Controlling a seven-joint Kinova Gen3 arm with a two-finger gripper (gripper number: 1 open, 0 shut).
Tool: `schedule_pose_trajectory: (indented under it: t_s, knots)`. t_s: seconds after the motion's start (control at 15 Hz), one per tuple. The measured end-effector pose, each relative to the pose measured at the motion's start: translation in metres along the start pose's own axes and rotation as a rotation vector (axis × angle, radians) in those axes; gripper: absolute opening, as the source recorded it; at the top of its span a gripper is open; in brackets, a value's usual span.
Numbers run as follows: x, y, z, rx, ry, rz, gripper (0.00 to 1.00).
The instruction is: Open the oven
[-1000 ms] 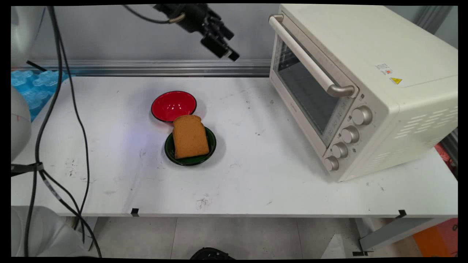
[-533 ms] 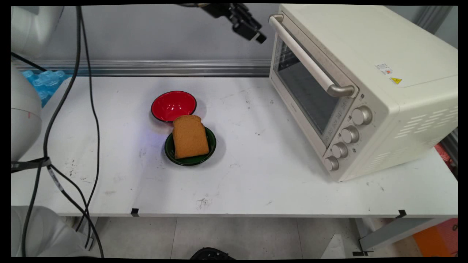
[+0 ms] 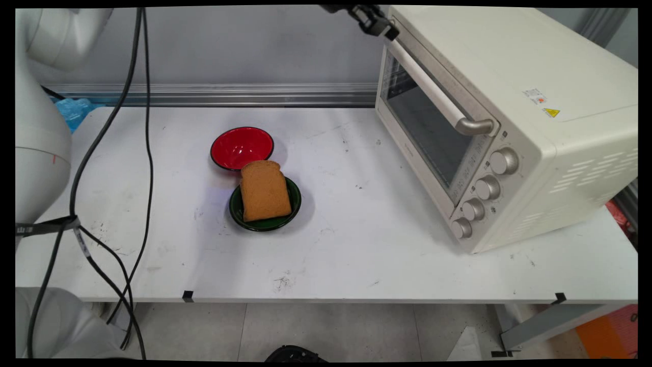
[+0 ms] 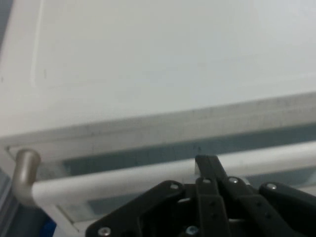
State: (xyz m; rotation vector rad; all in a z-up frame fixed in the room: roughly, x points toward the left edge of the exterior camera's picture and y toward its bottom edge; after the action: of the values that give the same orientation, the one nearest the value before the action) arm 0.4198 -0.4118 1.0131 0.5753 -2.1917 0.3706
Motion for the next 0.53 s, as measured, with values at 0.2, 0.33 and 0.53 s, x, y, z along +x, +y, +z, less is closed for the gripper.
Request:
schedule_pose_trajectory:
  t_s: [0.2, 0.33, 0.53]
  knots:
    - [0.009, -0.002, 0.012, -0.005, 0.012, -0.005, 0.0]
    - [0.012, -0.003, 0.021, -0.009, 0.015, -0.009, 0.0]
    - [0.017, -0.004, 0.037, -0.015, 0.016, -0.013, 0.0]
